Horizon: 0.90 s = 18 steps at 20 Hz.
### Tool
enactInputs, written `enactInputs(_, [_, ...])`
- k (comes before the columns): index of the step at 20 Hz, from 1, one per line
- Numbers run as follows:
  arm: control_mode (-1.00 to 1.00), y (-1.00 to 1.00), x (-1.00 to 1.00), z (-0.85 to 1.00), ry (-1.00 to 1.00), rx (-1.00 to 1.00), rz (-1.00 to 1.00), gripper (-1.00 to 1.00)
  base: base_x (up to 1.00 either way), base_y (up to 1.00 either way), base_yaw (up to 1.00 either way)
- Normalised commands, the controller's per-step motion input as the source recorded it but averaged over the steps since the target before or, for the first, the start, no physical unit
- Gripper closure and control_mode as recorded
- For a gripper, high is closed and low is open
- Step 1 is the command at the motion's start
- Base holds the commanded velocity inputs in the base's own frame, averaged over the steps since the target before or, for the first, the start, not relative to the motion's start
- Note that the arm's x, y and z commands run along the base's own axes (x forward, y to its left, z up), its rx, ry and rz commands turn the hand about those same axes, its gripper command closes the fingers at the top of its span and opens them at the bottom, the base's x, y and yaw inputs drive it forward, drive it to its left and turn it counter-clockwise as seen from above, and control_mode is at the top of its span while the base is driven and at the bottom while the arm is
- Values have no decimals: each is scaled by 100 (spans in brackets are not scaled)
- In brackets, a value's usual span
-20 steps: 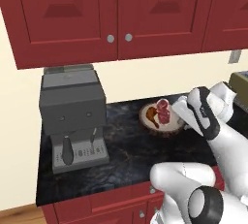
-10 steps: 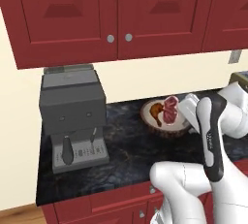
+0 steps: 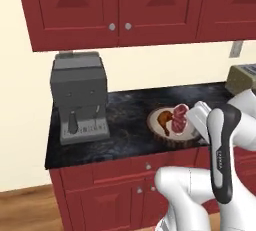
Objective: Place the bowl with the cucumber and lime on the second highest shelf of the fridge. Place the bowl with the chicken drumstick and steak on the top shelf of the fridge.
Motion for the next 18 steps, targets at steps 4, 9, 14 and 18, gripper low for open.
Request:
enactInputs(4, [100,0,0,0,0,0,0,100,-100,-33,75])
enactInputs(9, [100,0,0,0,0,0,0,100,-69,-29,97])
enactInputs(14, [100,0,0,0,0,0,0,100,-47,-21,100])
enactInputs(18, [100,0,0,0,0,0,0,100,-27,-7,100])
